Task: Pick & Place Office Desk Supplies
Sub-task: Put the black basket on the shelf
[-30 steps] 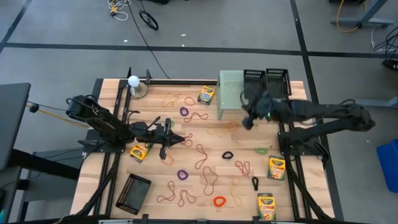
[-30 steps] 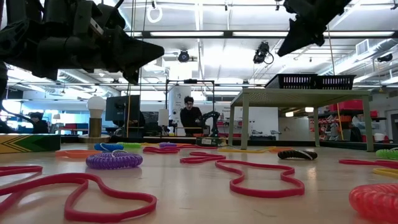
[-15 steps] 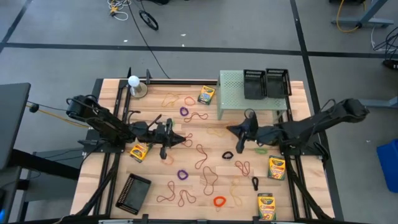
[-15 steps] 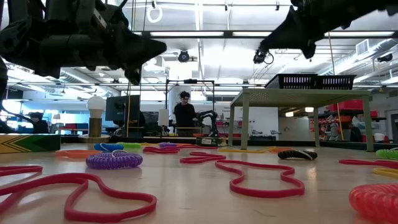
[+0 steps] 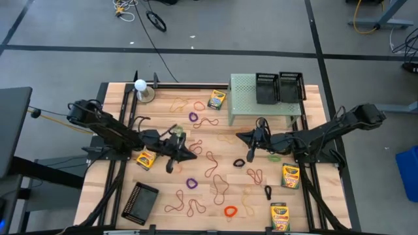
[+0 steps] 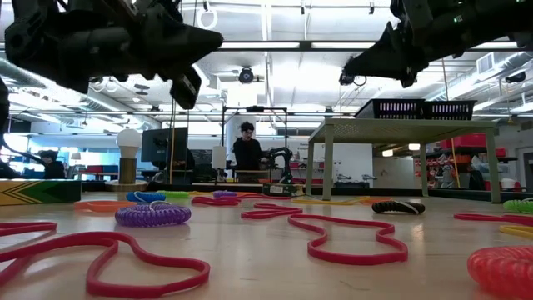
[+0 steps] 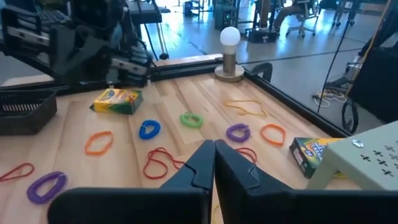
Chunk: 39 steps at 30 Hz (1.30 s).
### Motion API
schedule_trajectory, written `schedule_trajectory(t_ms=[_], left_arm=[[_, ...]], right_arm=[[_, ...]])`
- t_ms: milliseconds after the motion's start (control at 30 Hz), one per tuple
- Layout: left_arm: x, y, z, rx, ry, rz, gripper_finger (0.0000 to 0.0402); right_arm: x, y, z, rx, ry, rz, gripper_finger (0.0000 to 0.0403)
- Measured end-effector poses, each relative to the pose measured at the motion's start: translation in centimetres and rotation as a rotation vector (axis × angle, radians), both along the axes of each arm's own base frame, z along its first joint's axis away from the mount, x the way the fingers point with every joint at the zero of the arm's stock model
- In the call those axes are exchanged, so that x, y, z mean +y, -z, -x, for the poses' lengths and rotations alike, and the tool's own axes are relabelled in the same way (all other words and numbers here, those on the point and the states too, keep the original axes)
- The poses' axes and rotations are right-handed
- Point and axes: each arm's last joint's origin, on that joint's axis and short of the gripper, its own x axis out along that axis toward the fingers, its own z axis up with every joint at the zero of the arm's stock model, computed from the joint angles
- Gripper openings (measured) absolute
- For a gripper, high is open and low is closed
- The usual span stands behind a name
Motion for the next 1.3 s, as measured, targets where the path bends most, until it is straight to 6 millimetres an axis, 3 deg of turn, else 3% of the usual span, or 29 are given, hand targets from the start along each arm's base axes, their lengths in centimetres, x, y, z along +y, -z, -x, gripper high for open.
schedule_trajectory(t_ms=[233, 500, 733, 933, 1100, 1300], left_arm=[[-1.4, -1.8, 0.3, 0.427, 0.046, 0.033, 0.0027], [-3.4, -4.7, 2.8, 1.025, 0.058, -0.02, 0.0076], [-5.8, -4.4, 5.1, 1.37, 0.166, -0.027, 0.0122], [-8.0, -3.4, 6.0, 1.456, 0.252, -0.074, 0.0173], [-8.8, -2.4, 6.6, 1.482, 0.215, -0.205, 0.0215], [-9.8, -1.4, 6.2, 1.45, 0.214, -0.269, 0.0219]], right_arm=[[0.0, 0.4, 0.1, 0.047, -0.001, 0.014, 0.0022], [0.0, 0.6, 0.2, 0.081, -0.016, 0.069, 0.0022], [-0.1, 0.7, 0.2, 0.102, -0.019, 0.079, 0.0023], [-0.1, 0.8, 0.2, 0.106, -0.019, 0.08, 0.0023], [-0.1, 0.7, 0.2, 0.103, -0.018, 0.08, 0.0023], [-0.1, 0.7, 0.2, 0.102, -0.016, 0.08, 0.0023]])
